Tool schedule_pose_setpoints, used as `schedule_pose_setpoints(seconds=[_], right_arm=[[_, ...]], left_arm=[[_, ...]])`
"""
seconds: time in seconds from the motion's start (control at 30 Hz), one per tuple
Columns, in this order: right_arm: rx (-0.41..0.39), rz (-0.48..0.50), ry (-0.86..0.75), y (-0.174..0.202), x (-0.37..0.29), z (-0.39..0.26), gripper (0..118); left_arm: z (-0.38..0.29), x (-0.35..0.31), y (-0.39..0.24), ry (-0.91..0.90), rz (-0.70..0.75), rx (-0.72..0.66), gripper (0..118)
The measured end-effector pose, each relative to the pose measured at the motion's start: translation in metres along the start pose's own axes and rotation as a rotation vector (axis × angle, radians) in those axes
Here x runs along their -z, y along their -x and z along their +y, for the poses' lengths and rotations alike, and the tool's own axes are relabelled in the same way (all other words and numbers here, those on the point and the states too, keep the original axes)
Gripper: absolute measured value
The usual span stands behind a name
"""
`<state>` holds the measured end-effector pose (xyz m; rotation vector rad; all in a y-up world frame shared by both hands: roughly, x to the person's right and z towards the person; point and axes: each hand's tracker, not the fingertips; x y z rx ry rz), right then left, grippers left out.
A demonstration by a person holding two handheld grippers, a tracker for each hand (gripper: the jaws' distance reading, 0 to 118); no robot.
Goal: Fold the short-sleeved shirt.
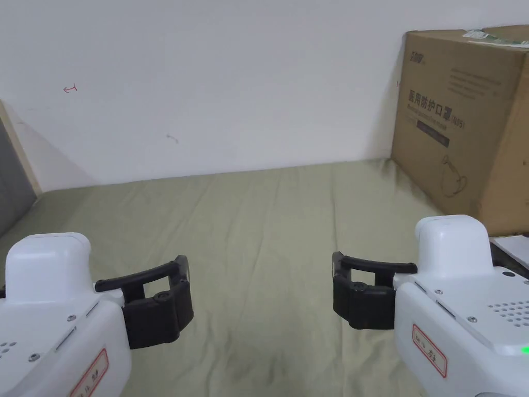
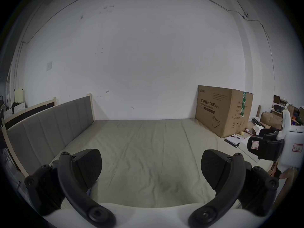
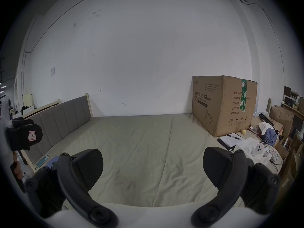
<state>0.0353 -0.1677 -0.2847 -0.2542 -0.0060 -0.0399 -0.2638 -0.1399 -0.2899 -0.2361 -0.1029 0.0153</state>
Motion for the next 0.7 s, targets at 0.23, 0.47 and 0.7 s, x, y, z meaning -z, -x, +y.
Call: schedule_pose_setpoints(seconds=[0.23,0.47,0.7], right_arm=[[-0.006,-0.014,0.015,-0.002,0.004,0.0,118],[-0.012,-0.02,0.031,-0.002,0.008,-0.001,118],[-0.009,-0.023,0.032,-0.003,0.008,-0.001,118]], left_arm=[[0.002,0.004,-0.004,-0.012,0.089,0.005,118],[0.003,0.007,-0.007,0.014,0.123,0.007,118],[0.001,0.005,-0.012,-0.032,0.145,0.026,118]])
